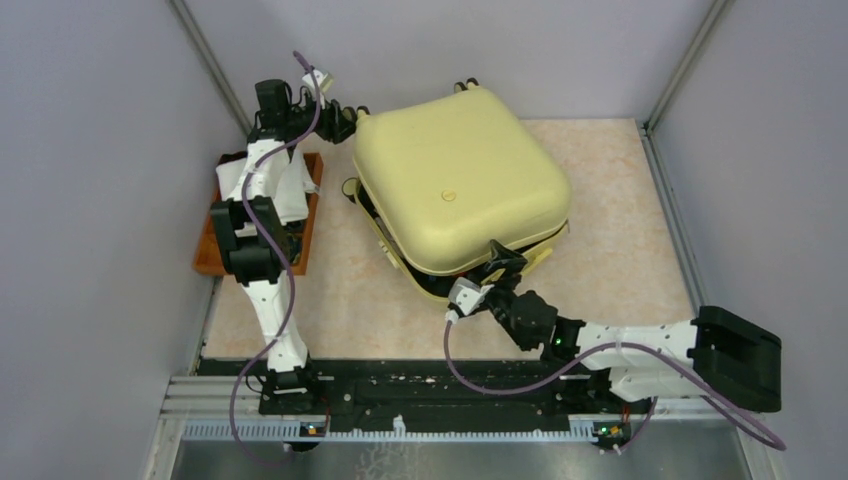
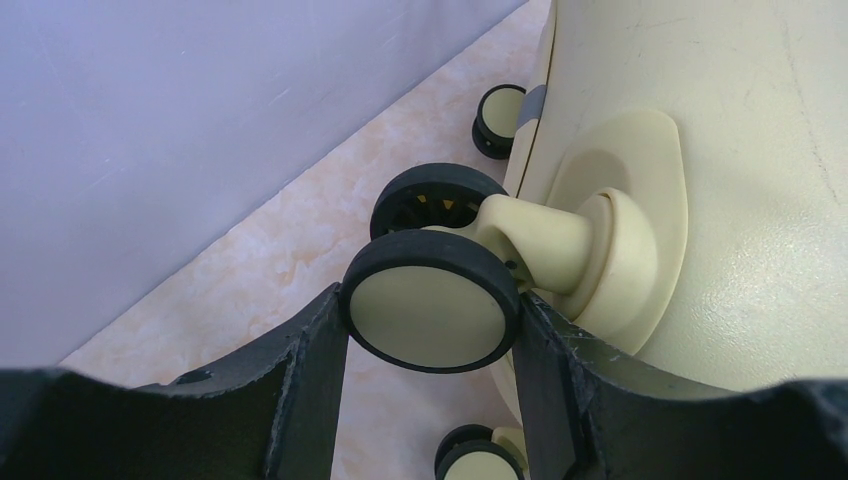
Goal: Pack the luggage
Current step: Zip the luggage at the center of the board.
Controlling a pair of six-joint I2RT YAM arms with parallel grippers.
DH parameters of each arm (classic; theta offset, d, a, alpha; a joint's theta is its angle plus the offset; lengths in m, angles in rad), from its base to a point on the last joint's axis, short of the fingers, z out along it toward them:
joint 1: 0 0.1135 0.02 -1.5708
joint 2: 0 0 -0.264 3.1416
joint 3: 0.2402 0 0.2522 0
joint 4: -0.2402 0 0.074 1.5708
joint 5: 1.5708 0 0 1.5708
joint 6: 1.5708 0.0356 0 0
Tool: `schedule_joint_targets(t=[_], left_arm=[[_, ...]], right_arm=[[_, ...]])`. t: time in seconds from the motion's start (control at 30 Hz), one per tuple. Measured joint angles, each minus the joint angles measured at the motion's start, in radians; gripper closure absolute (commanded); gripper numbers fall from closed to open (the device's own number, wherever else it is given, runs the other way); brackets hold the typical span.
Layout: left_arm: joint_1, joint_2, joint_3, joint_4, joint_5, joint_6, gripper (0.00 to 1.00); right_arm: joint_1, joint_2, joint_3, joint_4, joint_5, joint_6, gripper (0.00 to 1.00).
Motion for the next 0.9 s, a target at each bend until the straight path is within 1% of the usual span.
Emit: schedule_joint_targets(t=[0.1,0.13,0.17,0.2,0.23,0.27,0.3,0.37,0.43,0.53,0.6,0.67,0.8,0.9], left_arm=[[0.0,0.0,0.0,0.007,-0.005,0.0,1.0],[0.0,0.0,0.0,0.008,-0.005,0.0,1.0],[0.0,0.0,0.0,0.008,-0.007,0.0,0.95],[0.0,0.0,-0.001,0.009,-0.008,-0.001,0.76],[0.0,0.0,-0.002,0.011,-0.008,-0.004,0.62],[0.0,0.0,-0.003,0.013,-0.008,-0.006,0.53],[0.0,0.0,-0.005,0.013,-0.007,-0.008,0.45],[0.003,-0.003,-0.011,0.007,-0.007,-0.008,0.34],[0.011,-0.016,-0.034,-0.011,-0.006,0.006,0.22],[0.041,-0.072,-0.113,-0.077,0.011,0.061,0.03],[0.067,-0.135,-0.189,-0.142,0.034,0.125,0.01],[0.086,-0.198,-0.262,-0.204,0.046,0.227,0.01],[0.106,-0.322,-0.397,-0.331,0.045,0.515,0.01],[0.1,-0.417,-0.518,-0.38,0.04,0.733,0.01]], right_arm=[[0.005,0.077,-0.008,0.135,0.037,-0.05,0.01],[0.006,0.114,-0.011,0.203,0.055,-0.079,0.01],[0.007,0.15,-0.015,0.274,0.07,-0.106,0.01],[0.009,0.187,-0.017,0.343,0.087,-0.137,0.01],[0.011,0.224,-0.021,0.411,0.1,-0.167,0.01],[0.015,0.257,-0.021,0.467,0.109,-0.196,0.01],[0.018,0.288,-0.021,0.523,0.118,-0.224,0.01],[0.023,0.319,-0.021,0.579,0.126,-0.256,0.01],[0.024,0.331,-0.021,0.604,0.132,-0.277,0.01],[0.025,0.332,-0.034,0.63,0.133,-0.289,0.01],[0.025,0.332,-0.034,0.632,0.128,-0.29,0.01],[0.025,0.327,-0.036,0.629,0.127,-0.291,0.01],[0.025,0.309,-0.048,0.629,0.126,-0.29,0.01],[0.025,0.302,-0.049,0.63,0.125,-0.289,0.01]])
